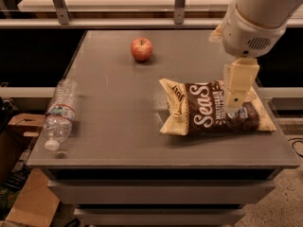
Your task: Move brown chip bag near apple
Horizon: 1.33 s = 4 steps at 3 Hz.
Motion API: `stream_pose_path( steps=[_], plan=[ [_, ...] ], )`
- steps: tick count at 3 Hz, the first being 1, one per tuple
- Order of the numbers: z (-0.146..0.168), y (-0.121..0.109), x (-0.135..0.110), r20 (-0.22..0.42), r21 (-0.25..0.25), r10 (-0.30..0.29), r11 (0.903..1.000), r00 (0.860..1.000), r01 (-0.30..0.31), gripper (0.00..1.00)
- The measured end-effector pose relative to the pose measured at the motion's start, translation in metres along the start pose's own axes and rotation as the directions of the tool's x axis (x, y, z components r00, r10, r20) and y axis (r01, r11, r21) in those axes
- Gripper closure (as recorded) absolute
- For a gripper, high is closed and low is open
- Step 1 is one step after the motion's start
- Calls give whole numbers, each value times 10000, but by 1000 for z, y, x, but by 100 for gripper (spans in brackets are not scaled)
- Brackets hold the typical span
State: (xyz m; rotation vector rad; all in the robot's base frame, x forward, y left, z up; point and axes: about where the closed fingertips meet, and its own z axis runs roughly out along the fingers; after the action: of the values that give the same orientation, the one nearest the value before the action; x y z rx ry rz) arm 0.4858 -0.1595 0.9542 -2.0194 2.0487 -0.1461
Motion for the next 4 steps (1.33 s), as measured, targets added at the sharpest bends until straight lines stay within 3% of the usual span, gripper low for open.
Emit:
stream_pose_path(
  steps=[1,2,4],
  plan=[
    [37,-4,0,-194,-655,-341,9973,9992,327,0],
    [67,-4,7,-437,-1151,-425,9927,9981,372,18],
    [92,-14,11,-576,-1396,-324,9899,9978,241,64]
  ],
)
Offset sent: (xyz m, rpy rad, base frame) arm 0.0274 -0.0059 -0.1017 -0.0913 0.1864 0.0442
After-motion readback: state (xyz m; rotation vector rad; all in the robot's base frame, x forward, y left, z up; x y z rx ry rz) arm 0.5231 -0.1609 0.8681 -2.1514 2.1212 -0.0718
